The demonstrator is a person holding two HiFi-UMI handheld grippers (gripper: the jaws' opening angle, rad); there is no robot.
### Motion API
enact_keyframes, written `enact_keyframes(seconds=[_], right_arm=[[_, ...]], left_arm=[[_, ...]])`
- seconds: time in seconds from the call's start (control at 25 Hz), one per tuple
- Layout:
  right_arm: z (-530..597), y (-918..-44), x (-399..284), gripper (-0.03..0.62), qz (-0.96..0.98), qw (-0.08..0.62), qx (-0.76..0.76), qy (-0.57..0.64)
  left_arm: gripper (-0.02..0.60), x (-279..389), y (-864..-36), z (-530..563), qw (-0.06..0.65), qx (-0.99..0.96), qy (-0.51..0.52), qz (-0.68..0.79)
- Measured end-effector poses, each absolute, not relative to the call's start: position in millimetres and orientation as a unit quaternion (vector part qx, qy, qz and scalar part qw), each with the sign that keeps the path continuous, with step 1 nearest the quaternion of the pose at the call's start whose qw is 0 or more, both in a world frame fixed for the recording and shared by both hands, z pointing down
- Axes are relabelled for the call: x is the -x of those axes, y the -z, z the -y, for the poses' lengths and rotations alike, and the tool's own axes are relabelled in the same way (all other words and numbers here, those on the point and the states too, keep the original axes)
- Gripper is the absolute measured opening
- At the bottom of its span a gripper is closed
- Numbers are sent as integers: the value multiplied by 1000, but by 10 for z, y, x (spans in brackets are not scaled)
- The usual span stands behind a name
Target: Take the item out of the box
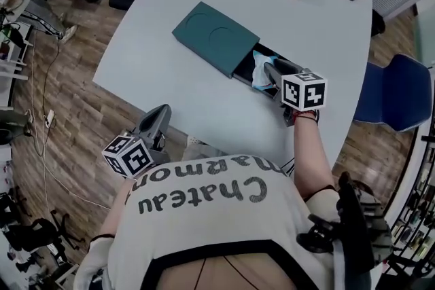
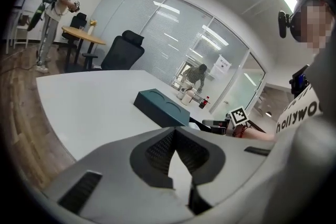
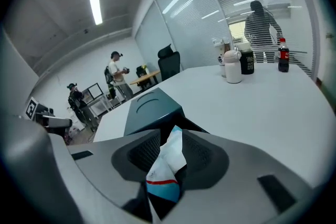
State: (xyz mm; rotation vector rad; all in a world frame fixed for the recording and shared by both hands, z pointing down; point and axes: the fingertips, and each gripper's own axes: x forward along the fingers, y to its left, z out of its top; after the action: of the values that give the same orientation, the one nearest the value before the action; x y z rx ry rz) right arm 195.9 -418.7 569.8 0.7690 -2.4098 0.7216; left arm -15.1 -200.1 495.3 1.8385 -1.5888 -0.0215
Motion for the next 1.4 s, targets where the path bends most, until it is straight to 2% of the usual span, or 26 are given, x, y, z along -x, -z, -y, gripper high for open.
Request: enact_keyframes(seconds=[0.12, 0.24, 0.36, 0.84, 1.4], right_arm=[[4171, -5753, -1836, 119, 882, 285, -283, -247], [4103, -5942, -1759, 163, 867, 334, -279, -244], [4057, -6113, -1768, 164, 852, 361, -285, -252], [4116, -6249, -1812, 161, 833, 375, -322, -247], [4127, -6197, -1930, 100, 800, 366, -386, -279]], left_arm=[[-12, 200, -4936, 1964, 342, -710, 7, 615], [-12, 231, -4946, 1945, 341, -712, 9, 613], [-12, 279, -4948, 1923, 338, -713, 14, 614], [-12, 496, -5002, 1952, 336, -726, 34, 599], [-12, 871, -4916, 2070, 326, -749, 42, 575]])
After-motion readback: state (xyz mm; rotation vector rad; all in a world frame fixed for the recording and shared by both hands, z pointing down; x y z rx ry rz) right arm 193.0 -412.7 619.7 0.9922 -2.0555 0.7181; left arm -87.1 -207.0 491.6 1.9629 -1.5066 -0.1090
